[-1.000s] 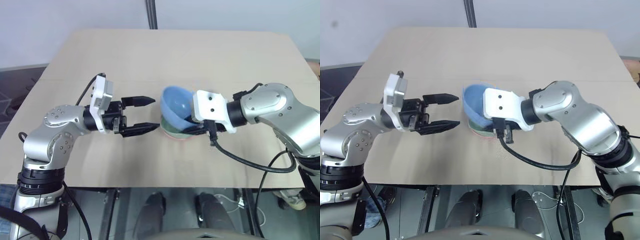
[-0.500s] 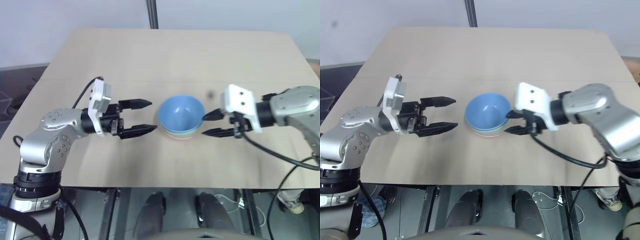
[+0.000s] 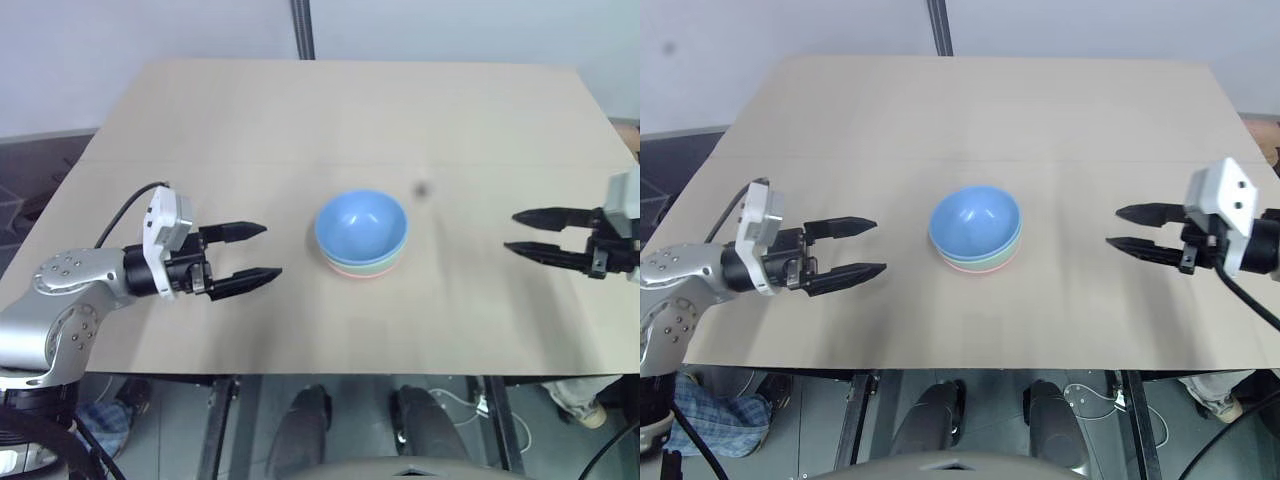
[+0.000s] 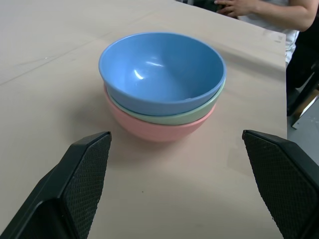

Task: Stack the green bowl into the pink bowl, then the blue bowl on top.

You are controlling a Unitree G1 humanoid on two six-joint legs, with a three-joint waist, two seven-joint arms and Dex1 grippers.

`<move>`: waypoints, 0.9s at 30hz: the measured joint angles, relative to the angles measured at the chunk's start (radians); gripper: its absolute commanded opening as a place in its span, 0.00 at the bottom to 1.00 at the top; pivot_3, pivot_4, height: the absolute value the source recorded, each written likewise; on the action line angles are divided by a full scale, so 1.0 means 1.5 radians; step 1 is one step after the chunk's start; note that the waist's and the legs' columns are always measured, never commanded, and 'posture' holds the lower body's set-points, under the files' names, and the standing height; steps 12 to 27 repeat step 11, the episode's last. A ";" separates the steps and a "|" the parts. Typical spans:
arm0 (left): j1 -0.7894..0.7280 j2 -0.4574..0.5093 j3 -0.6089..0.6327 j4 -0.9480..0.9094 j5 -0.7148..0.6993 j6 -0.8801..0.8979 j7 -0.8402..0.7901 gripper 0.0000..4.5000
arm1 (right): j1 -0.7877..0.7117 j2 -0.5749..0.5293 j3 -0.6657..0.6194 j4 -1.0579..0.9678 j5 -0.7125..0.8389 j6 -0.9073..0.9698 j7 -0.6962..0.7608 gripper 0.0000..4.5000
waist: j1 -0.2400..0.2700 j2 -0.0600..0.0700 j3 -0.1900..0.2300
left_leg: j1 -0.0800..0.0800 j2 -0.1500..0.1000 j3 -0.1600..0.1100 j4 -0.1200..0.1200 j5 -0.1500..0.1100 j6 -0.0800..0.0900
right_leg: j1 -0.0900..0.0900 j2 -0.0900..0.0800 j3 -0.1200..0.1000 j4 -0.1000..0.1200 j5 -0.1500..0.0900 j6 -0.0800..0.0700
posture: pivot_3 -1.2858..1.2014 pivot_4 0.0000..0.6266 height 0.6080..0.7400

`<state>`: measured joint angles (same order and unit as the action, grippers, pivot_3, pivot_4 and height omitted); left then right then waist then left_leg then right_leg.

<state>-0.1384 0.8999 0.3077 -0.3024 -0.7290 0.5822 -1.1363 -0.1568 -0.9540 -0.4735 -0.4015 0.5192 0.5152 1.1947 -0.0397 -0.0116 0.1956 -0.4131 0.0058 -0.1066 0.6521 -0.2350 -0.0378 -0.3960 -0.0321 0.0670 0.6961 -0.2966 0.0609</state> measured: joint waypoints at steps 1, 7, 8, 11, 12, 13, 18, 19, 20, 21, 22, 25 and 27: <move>0.003 0.002 0.004 -0.002 0.000 0.000 0.002 0.99 | 0.013 0.000 -0.012 0.014 -0.003 -0.026 0.007 0.44 | 0.000 0.000 0.000 | 0.000 0.000 0.000 0.000 0.000 0.000 | 0.000 0.000 0.000 0.000 0.000 0.000 | 0.52 0.24 1.00; 0.016 0.004 0.010 -0.002 0.001 -0.003 0.007 0.99 | 0.042 -0.001 -0.029 0.051 -0.003 -0.086 0.025 0.44 | -0.001 0.000 0.000 | 0.000 0.000 0.000 0.000 0.000 0.000 | 0.000 0.000 0.000 0.000 0.000 0.000 | 0.52 0.24 1.00; 0.016 0.004 0.010 -0.002 0.001 -0.004 0.007 0.99 | 0.042 -0.001 -0.029 0.051 0.000 -0.087 0.024 0.44 | -0.001 0.000 0.000 | 0.000 0.000 0.000 0.000 0.000 0.000 | 0.000 0.000 0.000 0.000 0.000 0.000 | 0.52 0.24 1.00; 0.018 0.004 0.011 -0.002 0.001 -0.006 0.008 0.99 | 0.046 0.000 -0.022 0.050 0.006 -0.087 0.020 0.44 | -0.001 0.000 0.000 | 0.000 0.000 0.000 0.000 0.000 0.000 | 0.000 0.000 0.000 0.000 0.000 0.000 | 0.52 0.24 1.00; 0.018 0.004 0.011 -0.002 0.001 -0.006 0.008 0.99 | 0.046 0.000 -0.022 0.050 0.006 -0.087 0.020 0.44 | -0.001 0.000 0.000 | 0.000 0.000 0.000 0.000 0.000 0.000 | 0.000 0.000 0.000 0.000 0.000 0.000 | 0.52 0.24 1.00; 0.018 0.004 0.011 -0.002 0.001 -0.006 0.008 0.99 | 0.046 0.000 -0.022 0.050 0.006 -0.087 0.020 0.44 | -0.001 0.000 0.000 | 0.000 0.000 0.000 0.000 0.000 0.000 | 0.000 0.000 0.000 0.000 0.000 0.000 | 0.52 0.24 1.00; 0.018 0.004 0.011 -0.002 0.001 -0.006 0.008 0.99 | 0.046 0.000 -0.022 0.050 0.006 -0.087 0.020 0.44 | -0.001 0.000 0.000 | 0.000 0.000 0.000 0.000 0.000 0.000 | 0.000 0.000 0.000 0.000 0.000 0.000 | 0.52 0.24 1.00; 0.018 0.004 0.011 -0.002 0.001 -0.006 0.008 0.99 | 0.046 0.000 -0.022 0.050 0.006 -0.087 0.020 0.44 | -0.001 0.000 0.000 | 0.000 0.000 0.000 0.000 0.000 0.000 | 0.000 0.000 0.000 0.000 0.000 0.000 | 0.52 0.24 1.00; 0.018 0.004 0.011 -0.002 0.001 -0.006 0.008 0.99 | 0.046 0.000 -0.022 0.050 0.006 -0.087 0.020 0.44 | -0.001 0.000 0.000 | 0.000 0.000 0.000 0.000 0.000 0.000 | 0.000 0.000 0.000 0.000 0.000 0.000 | 0.52 0.24 1.00; 0.018 0.004 0.011 -0.002 0.001 -0.006 0.008 0.99 | 0.046 0.000 -0.022 0.050 0.006 -0.087 0.020 0.44 | -0.001 0.000 0.000 | 0.000 0.000 0.000 0.000 0.000 0.000 | 0.000 0.000 0.000 0.000 0.000 0.000 | 0.52 0.24 1.00; 0.018 0.004 0.011 -0.002 0.001 -0.006 0.008 0.99 | 0.046 0.000 -0.022 0.050 0.006 -0.087 0.020 0.44 | -0.001 0.000 0.000 | 0.000 0.000 0.000 0.000 0.000 0.000 | 0.000 0.000 0.000 0.000 0.000 0.000 | 0.52 0.24 1.00; 0.018 0.004 0.011 -0.002 0.001 -0.006 0.008 0.99 | 0.046 0.000 -0.022 0.050 0.006 -0.087 0.020 0.44 | -0.001 0.000 0.000 | 0.000 0.000 0.000 0.000 0.000 0.000 | 0.000 0.000 0.000 0.000 0.000 0.000 | 0.52 0.24 1.00; 0.018 0.004 0.011 -0.002 0.001 -0.006 0.008 0.99 | 0.046 0.000 -0.022 0.050 0.006 -0.087 0.020 0.44 | -0.001 0.000 0.000 | 0.000 0.000 0.000 0.000 0.000 0.000 | 0.000 0.000 0.000 0.000 0.000 0.000 | 0.52 0.24 1.00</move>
